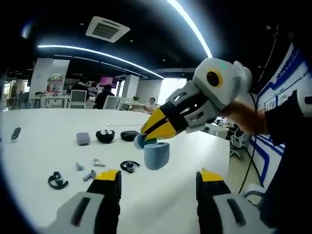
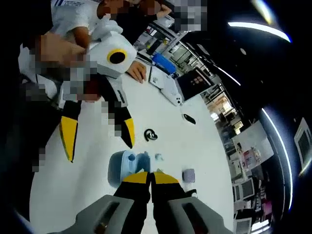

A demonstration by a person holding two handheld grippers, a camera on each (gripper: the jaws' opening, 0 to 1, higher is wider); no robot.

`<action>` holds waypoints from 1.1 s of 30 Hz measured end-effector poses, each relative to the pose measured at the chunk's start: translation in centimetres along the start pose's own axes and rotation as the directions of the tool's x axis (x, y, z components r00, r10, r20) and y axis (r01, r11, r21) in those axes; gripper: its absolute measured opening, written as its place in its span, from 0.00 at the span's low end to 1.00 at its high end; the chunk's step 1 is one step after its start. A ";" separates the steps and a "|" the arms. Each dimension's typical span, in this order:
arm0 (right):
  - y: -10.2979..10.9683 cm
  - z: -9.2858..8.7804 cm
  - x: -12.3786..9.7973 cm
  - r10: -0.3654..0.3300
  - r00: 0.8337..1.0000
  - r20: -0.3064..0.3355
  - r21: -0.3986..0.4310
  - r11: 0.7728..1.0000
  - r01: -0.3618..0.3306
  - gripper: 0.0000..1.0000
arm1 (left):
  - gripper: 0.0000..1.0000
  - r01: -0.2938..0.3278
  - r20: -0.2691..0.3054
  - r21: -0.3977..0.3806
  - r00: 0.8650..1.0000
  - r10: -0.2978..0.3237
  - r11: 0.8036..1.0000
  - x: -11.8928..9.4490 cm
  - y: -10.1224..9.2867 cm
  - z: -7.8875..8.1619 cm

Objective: Pick up the earbuds from the table and place the earbuds into the earbud case

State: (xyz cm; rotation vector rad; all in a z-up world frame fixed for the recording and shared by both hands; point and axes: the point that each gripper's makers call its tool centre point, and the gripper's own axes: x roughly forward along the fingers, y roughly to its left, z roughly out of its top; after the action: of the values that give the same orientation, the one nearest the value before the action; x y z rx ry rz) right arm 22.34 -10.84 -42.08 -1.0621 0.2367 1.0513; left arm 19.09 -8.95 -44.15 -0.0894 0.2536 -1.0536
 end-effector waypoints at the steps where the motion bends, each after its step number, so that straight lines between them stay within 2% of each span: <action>1: 0.3 -0.3 -0.1 -0.008 1.000 0.000 -0.009 1.000 0.008 0.01 | 0.63 0.004 -0.001 0.001 1.000 -0.004 1.000 0.1 -0.3 -0.2; 8: 3.0 -1.0 -0.4 -0.055 0.998 0.009 -0.061 0.997 0.056 0.01 | 0.61 0.007 0.004 -0.006 1.000 -0.007 1.000 1.2 -1.5 -2.2; 13: 4.4 -1.1 -0.3 -0.077 0.997 0.023 -0.112 0.991 0.079 0.01 | 0.55 0.027 -0.001 0.040 1.000 -0.027 0.999 1.7 -2.3 -2.9; 18: 5.0 -0.7 0.1 -0.104 0.994 0.039 -0.181 0.977 0.109 0.01 | 0.49 0.054 -0.012 0.054 0.998 -0.054 0.997 2.0 -2.6 -3.5; 24: 6.2 -0.5 1.1 -0.093 0.995 0.046 -0.233 0.967 0.102 0.01 | 0.43 0.065 -0.052 0.068 0.997 -0.062 0.996 2.5 -2.3 -4.7; 27: 6.7 -0.6 1.6 -0.088 0.995 0.041 -0.247 0.964 0.096 0.01 | 0.34 0.077 -0.066 0.061 0.995 -0.073 0.995 2.5 -2.2 -5.1; 33: 6.5 -0.2 1.6 -0.108 0.993 0.048 -0.281 0.952 0.118 0.01 | 0.32 0.058 -0.074 0.072 0.996 -0.053 0.996 2.4 -1.7 -5.2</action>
State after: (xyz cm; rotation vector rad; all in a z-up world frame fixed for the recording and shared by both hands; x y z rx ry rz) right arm 18.11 -9.55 -47.08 -1.3002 -0.0032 1.0169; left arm 17.48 -11.64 -49.19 0.0082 0.2780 -1.1216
